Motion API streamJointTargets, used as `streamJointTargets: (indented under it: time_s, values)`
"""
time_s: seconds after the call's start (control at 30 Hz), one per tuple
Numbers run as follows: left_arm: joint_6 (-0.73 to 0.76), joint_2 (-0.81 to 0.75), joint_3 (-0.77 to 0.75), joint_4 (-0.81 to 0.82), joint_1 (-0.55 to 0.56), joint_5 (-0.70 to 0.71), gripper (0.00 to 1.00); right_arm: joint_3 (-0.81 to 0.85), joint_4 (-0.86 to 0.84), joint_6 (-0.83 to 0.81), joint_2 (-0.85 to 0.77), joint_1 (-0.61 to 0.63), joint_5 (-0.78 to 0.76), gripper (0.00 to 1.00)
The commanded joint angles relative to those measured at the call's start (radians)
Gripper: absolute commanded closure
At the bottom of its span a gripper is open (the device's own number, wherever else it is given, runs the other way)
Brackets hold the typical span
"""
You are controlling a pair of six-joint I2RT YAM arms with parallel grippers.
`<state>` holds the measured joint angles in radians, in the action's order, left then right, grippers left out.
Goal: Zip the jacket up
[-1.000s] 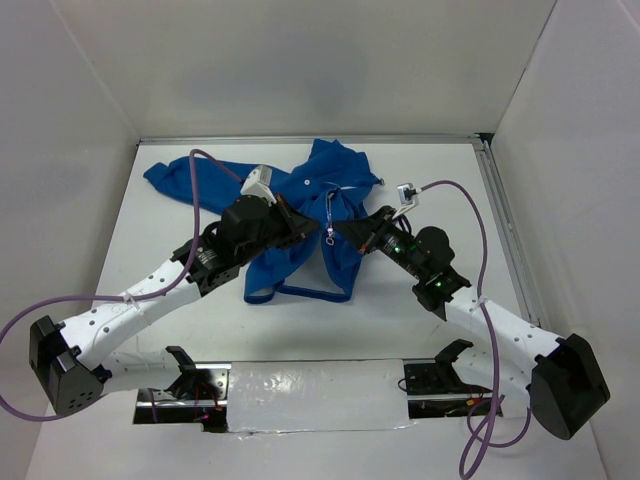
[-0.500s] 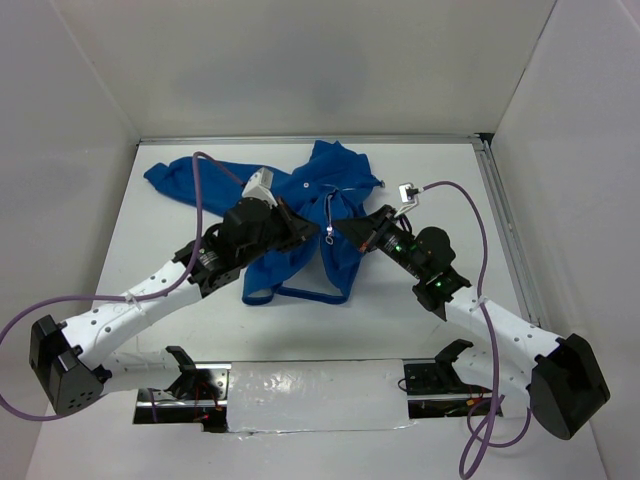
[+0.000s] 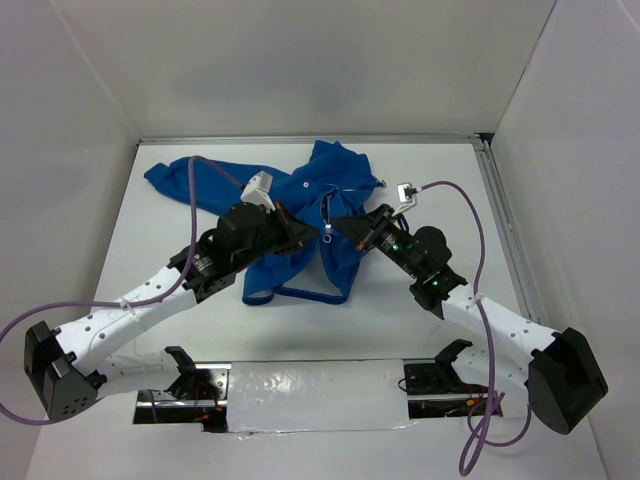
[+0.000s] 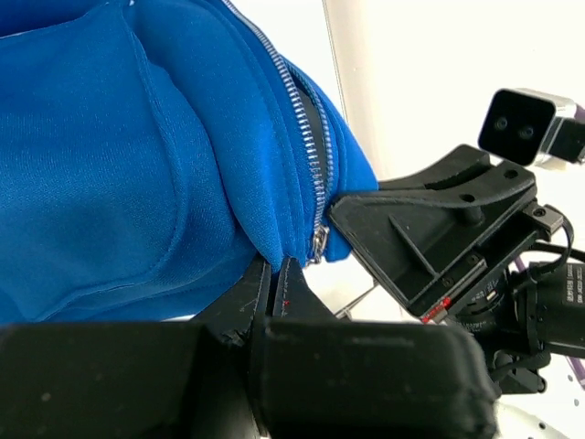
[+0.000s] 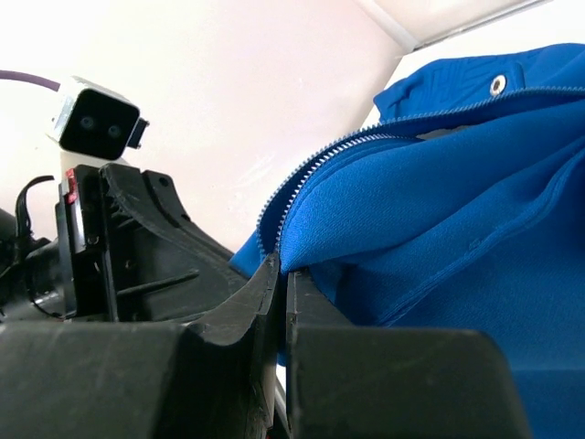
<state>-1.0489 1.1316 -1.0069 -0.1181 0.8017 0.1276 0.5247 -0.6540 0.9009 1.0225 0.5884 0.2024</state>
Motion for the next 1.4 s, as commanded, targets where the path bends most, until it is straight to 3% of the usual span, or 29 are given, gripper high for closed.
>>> streamJointTargets:
  time_s: [0.0, 0.23, 0.43, 0.8, 0.93, 1.1, 1.3, 1.33, 1.37]
  values:
    - [0.036, -0.027, -0.009, 0.074, 0.008, -0.051, 1.0, 0.037, -0.172, -0.025, 0.014, 0.011, 0.018, 1.0]
    - [0.102, -0.032, 0.002, 0.109, 0.008, -0.109, 1.0, 0.021, -0.223, -0.025, 0.016, 0.022, -0.006, 1.0]
    - [0.265, -0.065, 0.062, 0.208, 0.008, -0.252, 1.0, 0.038, -0.185, -0.014, 0.004, 0.018, -0.063, 1.0]
    - [0.427, -0.069, 0.203, 0.248, 0.025, -0.46, 1.0, 0.054, -0.058, 0.099, -0.006, -0.016, -0.156, 1.0]
    - [0.417, -0.056, 0.199, 0.209, 0.037, -0.384, 1.0, 0.075, 0.078, 0.035, -0.012, -0.009, -0.066, 1.0]
    - [0.437, -0.038, 0.163, 0.216, 0.037, -0.359, 1.0, 0.049, 0.275, -0.086, -0.077, 0.033, -0.078, 1.0]
    - [0.42, 0.002, 0.131, 0.201, 0.033, -0.408, 1.0, -0.022, 0.22, -0.115, -0.179, 0.07, -0.103, 1.0]
    - [0.394, 0.008, 0.12, 0.187, 0.031, -0.402, 0.91, -0.025, 0.22, -0.12, -0.183, 0.07, -0.101, 1.0]
    - [0.382, 0.011, 0.101, 0.146, 0.03, -0.393, 0.75, -0.032, 0.217, -0.12, -0.185, 0.073, -0.1, 1.0]
